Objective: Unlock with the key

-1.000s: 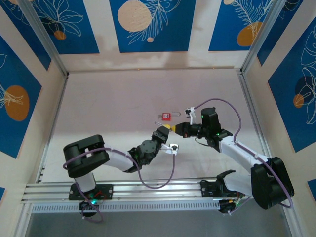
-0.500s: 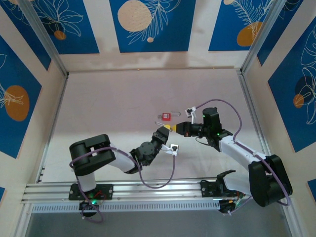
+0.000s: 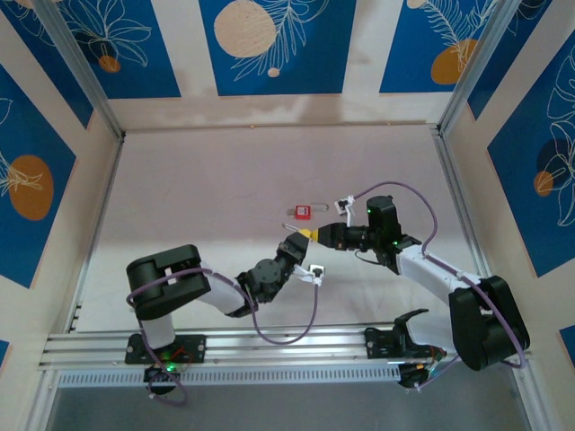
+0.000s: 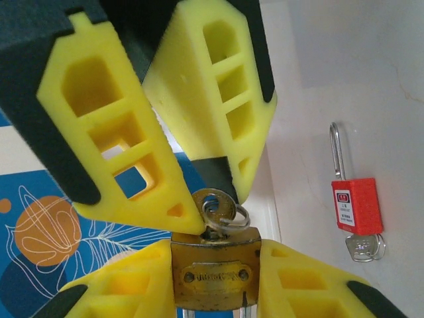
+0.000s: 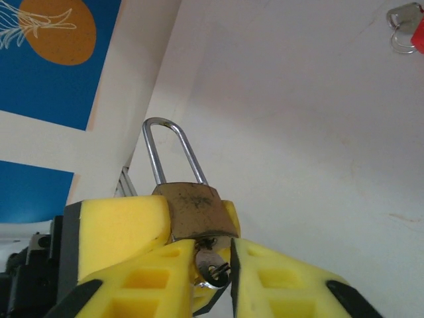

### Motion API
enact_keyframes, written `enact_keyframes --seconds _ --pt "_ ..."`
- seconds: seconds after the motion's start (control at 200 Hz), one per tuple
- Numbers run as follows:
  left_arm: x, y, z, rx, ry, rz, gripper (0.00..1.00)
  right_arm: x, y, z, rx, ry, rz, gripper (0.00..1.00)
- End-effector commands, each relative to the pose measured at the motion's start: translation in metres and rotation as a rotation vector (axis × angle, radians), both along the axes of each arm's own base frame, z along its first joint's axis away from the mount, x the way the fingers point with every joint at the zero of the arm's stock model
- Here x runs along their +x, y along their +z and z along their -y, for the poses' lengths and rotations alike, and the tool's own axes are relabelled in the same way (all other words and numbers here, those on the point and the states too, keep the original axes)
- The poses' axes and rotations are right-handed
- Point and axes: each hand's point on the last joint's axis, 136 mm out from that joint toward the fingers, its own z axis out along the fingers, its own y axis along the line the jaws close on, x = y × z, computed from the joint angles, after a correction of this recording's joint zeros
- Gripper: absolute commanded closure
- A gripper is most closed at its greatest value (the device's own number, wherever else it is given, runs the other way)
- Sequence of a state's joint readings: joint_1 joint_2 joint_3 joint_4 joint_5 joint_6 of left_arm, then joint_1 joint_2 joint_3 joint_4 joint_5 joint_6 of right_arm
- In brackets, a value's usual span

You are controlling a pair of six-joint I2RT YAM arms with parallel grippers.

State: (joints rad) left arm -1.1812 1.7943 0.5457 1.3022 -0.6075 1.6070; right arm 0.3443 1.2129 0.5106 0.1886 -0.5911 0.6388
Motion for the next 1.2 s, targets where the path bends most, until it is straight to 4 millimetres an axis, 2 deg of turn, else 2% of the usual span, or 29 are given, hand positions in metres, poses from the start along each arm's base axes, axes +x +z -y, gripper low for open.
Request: enact_keyframes --seconds 0.0,0.23,0.525,0.635,0.835,0.985,1.196 --pt "-0.011 0.032 0.014 -0.121 -0.057 0.048 0.73 -0.003 0.003 0.002 -0.044 -0.004 0.003 0.73" --pt "-0.008 0.024 0.014 -0.121 -0.041 0.015 0.73 -0.005 0.021 0.014 -0.097 -0.041 0.103 0.65" --pt "-0.007 0.013 0.009 -0.135 -0.015 -0.116 0.72 -0.005 0.024 0.026 -0.14 -0.089 0.199 0.64" --pt "-0.009 0.005 0.007 -0.137 -0.009 -0.253 0.71 -0.005 0.017 0.028 -0.151 -0.103 0.202 0.64" --pt "-0.021 -0.025 -0.002 -0.1 0.023 -0.699 0.67 -0.003 -0.006 0.026 -0.119 -0.117 0.131 0.64" --pt "-0.028 -0.027 -0.006 -0.109 0.032 -0.898 0.65 -0.003 -0.009 0.021 -0.083 -0.093 0.107 0.63" --pt "-0.029 -0.025 -0.011 -0.143 0.044 -1.067 0.66 -0.004 -0.009 0.021 -0.052 -0.087 0.07 0.6"
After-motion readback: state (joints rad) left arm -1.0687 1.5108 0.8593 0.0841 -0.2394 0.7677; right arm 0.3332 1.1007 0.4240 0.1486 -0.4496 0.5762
